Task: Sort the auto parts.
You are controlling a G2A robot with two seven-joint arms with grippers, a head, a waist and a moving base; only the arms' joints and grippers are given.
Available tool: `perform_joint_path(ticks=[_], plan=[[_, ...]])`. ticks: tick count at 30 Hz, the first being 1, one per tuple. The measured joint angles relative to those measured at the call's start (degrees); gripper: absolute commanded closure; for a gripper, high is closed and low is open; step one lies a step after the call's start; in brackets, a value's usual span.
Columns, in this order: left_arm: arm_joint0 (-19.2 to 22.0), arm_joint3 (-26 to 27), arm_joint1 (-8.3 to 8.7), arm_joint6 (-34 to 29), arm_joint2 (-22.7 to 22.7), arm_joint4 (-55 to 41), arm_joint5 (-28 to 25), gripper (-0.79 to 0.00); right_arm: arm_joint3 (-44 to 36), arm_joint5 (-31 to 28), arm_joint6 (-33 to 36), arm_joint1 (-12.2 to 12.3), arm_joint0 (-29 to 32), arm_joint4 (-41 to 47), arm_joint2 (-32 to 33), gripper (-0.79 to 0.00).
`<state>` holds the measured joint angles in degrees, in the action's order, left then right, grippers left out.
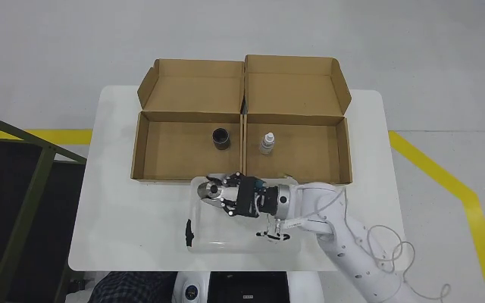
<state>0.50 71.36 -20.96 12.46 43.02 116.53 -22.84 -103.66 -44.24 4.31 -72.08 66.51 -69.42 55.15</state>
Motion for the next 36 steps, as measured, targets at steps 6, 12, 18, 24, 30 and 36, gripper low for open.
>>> perform_joint_path(ticks=[6, 12, 18, 24, 30, 36], plan=[[0.0, 0.0, 0.0, 0.0, 0.0, 0.0, 0.0, -0.785, -0.9, -1.0, -3.5, 0.6, 0.9, 4.4, 4.1, 0.0], [0.0, 0.0, 0.0, 0.0, 0.0, 0.0, 0.0, -0.785, -2.8, -1.8, -6.7, 1.5, 3.7, 7.0, 9.9, 0.0], [0.0, 0.0, 0.0, 0.0, 0.0, 0.0, 0.0, -0.785, -4.4, -2.2, -8.4, 2.2, 6.6, 8.4, 13.3, 0.0], [0.0, 0.0, 0.0, 0.0, 0.0, 0.0, 0.0, -0.785, -4.7, -2.5, -9.7, 2.4, 7.6, 10.2, 14.4, 0.0], [0.0, 0.0, 0.0, 0.0, 0.0, 0.0, 0.0, -0.785, -4.7, -2.9, -9.9, 2.5, 7.4, 10.5, 14.5, 0.0], [0.0, 0.0, 0.0, 0.0, 0.0, 0.0, 0.0, -0.785, -3.8, -1.7, -8.6, 2.4, 6.2, 9.4, 13.1, 0.0]])
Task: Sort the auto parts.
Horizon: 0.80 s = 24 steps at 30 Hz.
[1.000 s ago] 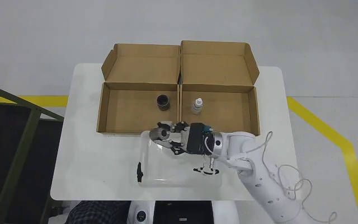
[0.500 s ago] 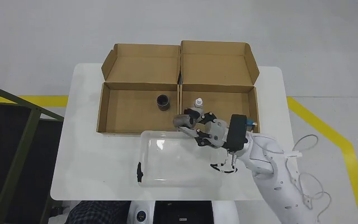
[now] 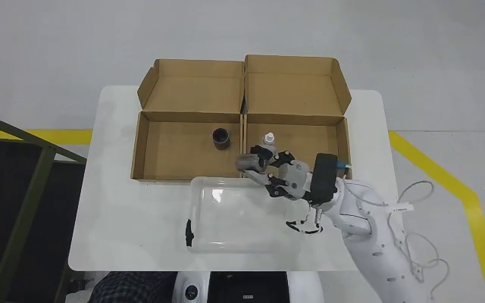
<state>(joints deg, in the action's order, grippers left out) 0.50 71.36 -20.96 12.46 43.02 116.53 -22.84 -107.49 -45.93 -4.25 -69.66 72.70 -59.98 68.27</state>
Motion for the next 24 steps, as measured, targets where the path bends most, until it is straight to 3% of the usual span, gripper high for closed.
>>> perform_joint_path(ticks=[24], plan=[[0.0, 0.0, 0.0, 0.0, 0.0, 0.0, 0.0, -0.785, 11.3, 16.8, 15.5, -3.7, -15.2, -8.5, -15.5, 0.0]])
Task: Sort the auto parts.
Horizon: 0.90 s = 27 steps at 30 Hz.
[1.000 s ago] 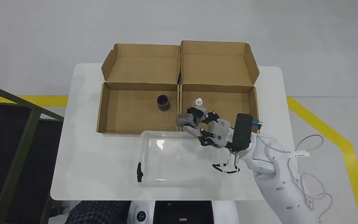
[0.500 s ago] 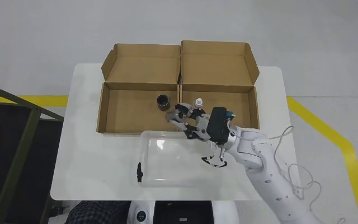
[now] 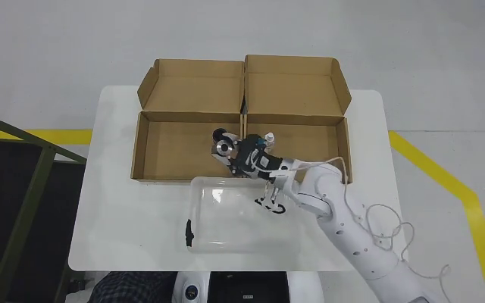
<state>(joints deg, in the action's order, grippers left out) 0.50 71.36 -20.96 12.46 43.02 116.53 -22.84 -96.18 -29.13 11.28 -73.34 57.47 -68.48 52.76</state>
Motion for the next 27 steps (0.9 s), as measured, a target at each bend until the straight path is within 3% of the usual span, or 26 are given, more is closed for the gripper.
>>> perform_joint_path(ticks=[15, 27], plan=[[0.0, 0.0, 0.0, 0.0, 0.0, 0.0, 0.0, -0.785, 7.2, 5.9, 13.7, -3.1, -7.8, -0.2, -7.6, 0.0], [0.0, 0.0, 0.0, 0.0, 0.0, 0.0, 0.0, -0.785, 10.8, 6.8, 19.6, -4.8, -11.1, 0.7, -10.4, 0.0]])
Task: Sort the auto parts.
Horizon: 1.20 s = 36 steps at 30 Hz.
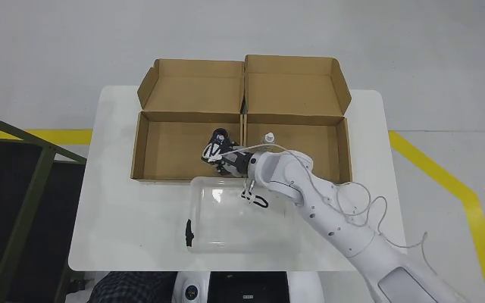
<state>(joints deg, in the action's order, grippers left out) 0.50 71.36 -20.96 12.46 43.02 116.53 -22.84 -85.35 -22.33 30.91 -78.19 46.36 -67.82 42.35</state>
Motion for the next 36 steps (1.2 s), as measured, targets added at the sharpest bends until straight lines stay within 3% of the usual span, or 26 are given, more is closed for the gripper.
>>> perform_joint_path(ticks=[25, 29, 32, 36], plan=[[0.0, 0.0, 0.0, 0.0, 0.0, 0.0, 0.0, -0.785, 8.0, -1.5, 4.7, -2.9, -4.3, 3.5, -2.3, 0.0], [0.0, 0.0, 0.0, 0.0, 0.0, 0.0, 0.0, -0.785, 8.7, -1.6, 4.9, -3.2, -4.7, 3.6, -2.5, -0.126], [0.0, 0.0, 0.0, 0.0, 0.0, 0.0, 0.0, -0.785, 9.2, -1.6, 5.1, -3.4, -4.9, 3.6, -2.5, -0.08], [0.0, 0.0, 0.0, 0.0, 0.0, 0.0, 0.0, -0.785, 9.8, -1.9, 5.6, -3.7, -5.1, 3.6, -2.6, -0.12]])
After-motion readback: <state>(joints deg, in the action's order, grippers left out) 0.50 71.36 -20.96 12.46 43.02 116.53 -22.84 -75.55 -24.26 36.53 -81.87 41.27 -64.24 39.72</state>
